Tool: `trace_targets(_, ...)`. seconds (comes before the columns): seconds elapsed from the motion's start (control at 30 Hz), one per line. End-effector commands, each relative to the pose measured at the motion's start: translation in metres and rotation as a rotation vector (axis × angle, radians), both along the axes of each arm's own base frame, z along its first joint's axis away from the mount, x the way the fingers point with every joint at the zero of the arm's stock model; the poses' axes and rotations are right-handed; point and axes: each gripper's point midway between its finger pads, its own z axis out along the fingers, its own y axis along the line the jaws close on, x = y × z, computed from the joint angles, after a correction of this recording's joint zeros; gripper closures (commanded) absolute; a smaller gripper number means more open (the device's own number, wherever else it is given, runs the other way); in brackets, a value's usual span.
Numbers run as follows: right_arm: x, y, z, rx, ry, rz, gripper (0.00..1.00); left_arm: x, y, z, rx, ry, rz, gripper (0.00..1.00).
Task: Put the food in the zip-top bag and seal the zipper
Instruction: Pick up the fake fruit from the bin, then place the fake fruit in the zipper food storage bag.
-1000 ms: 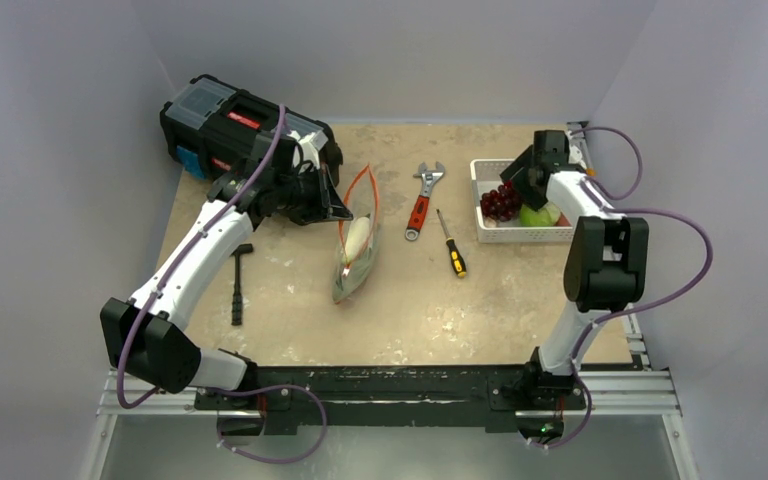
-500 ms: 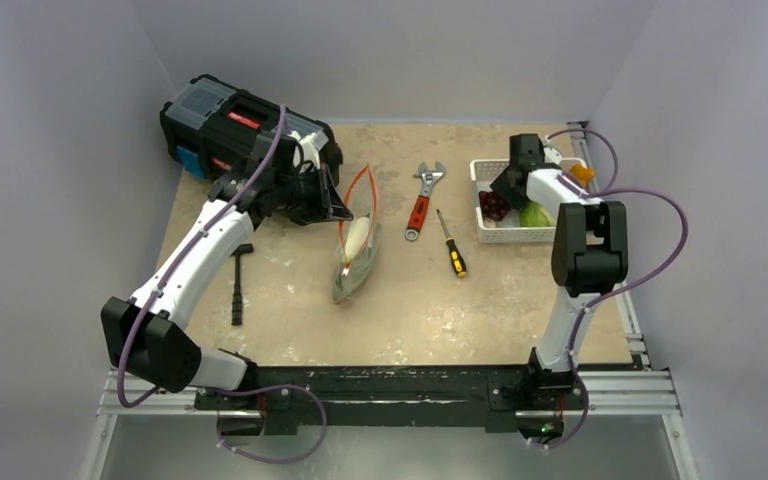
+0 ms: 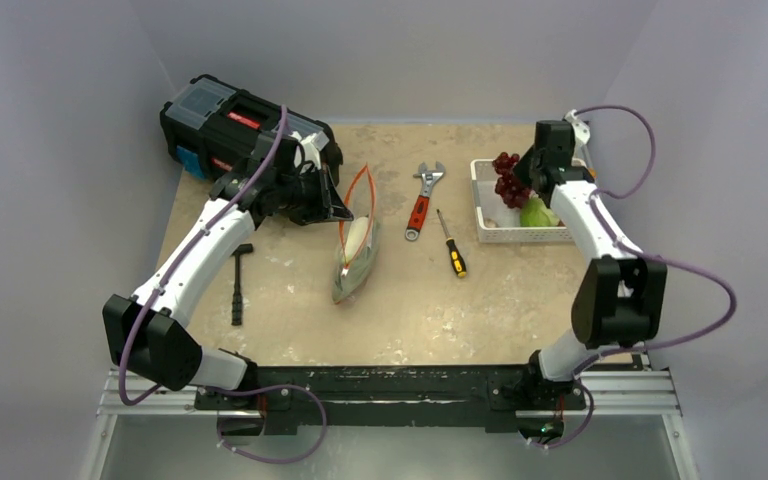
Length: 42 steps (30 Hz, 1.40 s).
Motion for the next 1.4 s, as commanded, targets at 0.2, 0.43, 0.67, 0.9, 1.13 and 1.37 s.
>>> trace_targets(0.2, -0.014, 0.041, 0.113, 0.113, -0.346, 0.216, 1.00, 0.005, -0.003, 0.006, -0.013, -0.037, -0.005, 1.00)
trace_targets(0.43, -0.027, 0.073, 0.151, 0.217, -0.408, 0.370, 1.00, 0.005, -0.004, 0.007, -0.014, -0.038, -0.007, 1.00)
trace_targets(0.67, -0.047, 0.132, 0.186, 0.306, -0.480, 0.617, 1.00, 0.005, -0.004, 0.006, -0.017, -0.032, -0.011, 1.00)
trace_targets(0.9, -0.095, 0.205, 0.245, 0.314, -0.625, 0.943, 1.00, 0.006, -0.006, 0.004, -0.020, -0.023, -0.016, 1.00)
trace_targets(1.13, -0.154, 0.264, 0.283, 0.377, -0.774, 1.299, 1.00, 0.005, -0.006, 0.004, -0.020, -0.022, -0.017, 1.00)
trace_targets(1.37, -0.192, 0.326, 0.283, 0.398, -0.812, 1.600, 1.00, 0.004, -0.008, 0.007, -0.036, -0.029, -0.031, 1.00)
